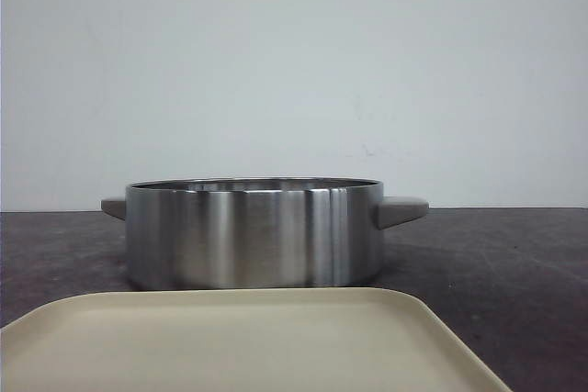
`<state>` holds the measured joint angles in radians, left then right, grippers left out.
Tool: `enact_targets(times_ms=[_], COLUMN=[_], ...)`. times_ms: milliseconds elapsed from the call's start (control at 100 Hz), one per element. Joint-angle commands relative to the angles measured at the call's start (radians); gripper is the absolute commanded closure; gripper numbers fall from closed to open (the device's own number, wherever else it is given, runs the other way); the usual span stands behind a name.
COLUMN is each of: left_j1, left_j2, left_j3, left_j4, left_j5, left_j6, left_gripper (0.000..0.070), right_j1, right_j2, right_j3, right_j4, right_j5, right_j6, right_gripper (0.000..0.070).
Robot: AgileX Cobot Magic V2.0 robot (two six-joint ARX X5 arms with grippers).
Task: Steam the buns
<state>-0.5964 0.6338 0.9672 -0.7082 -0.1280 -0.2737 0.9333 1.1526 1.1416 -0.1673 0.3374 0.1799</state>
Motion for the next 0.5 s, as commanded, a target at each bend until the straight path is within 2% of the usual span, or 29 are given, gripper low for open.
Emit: enact_targets(times_ms=[0,60,160,260,350,490], left_j1=[-0.007,-0.007,-0.007,-0.007,-0.007,-0.007], left_j2=[0.003,0.003,0.003,0.003,0.003,0.003], left_j3=[0.011,0.011,0.011,0.011,0.011,0.011], left_j4=[0.008,0.008,0.008,0.008,0.008,0.008], left_j5=[-0.003,-0.003,-0.003,-0.003,-0.003,-0.003], left_j6=[0.000,0.000,0.000,0.000,0.000,0.000], left_gripper=[0.0700,0.0700,0.0700,0.0700,0.0700,0.0700], right_j1=[0.011,0.002,-0.005,-0.056,-0.129,-0.277], right_j2=[0.009,-0.007,-0.064,-0.145,-0.235,-0.450], right_j3=[0.010,0.009,0.001,-0.069,-0.214,-0.523], right_j4=[0.012,0.000,-0.091,-0.148,-0.038,0.235], right_j5=[0.003,0.004,0.011,0.019,-0.001,-0.125], right_j6=[-0.008,-0.007,-0.008,-0.039,-0.090,-0.142], right_gripper=[0.0700,0.0700,0.0700,0.0700,0.0700,0.0700])
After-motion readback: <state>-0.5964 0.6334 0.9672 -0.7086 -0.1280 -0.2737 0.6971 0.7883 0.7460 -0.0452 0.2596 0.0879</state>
